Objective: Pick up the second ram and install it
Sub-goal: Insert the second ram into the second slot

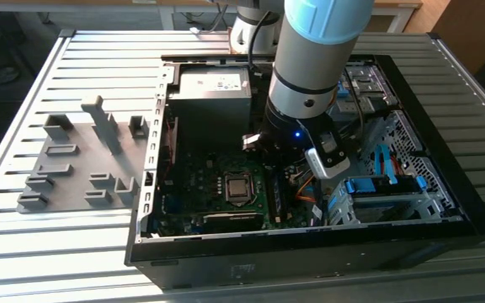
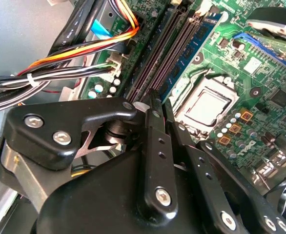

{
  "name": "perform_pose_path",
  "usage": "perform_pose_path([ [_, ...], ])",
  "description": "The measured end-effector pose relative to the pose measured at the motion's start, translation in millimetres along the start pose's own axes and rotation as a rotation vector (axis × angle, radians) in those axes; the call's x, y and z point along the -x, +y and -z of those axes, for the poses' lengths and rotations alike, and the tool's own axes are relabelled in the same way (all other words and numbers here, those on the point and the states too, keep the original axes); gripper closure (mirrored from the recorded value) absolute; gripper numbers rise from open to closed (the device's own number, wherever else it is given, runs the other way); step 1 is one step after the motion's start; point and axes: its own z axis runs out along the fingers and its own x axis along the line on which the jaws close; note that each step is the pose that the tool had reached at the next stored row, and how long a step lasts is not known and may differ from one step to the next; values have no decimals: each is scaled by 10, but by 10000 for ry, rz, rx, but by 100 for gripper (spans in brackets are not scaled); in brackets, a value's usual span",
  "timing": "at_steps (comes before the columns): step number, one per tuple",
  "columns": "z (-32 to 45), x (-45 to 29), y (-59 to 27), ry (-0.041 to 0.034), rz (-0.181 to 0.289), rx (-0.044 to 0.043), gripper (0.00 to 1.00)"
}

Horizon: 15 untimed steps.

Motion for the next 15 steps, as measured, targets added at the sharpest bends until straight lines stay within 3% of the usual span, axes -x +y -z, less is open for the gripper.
perform_pose_path([
  [15,-66,-6,13,0,-5,3,86],
])
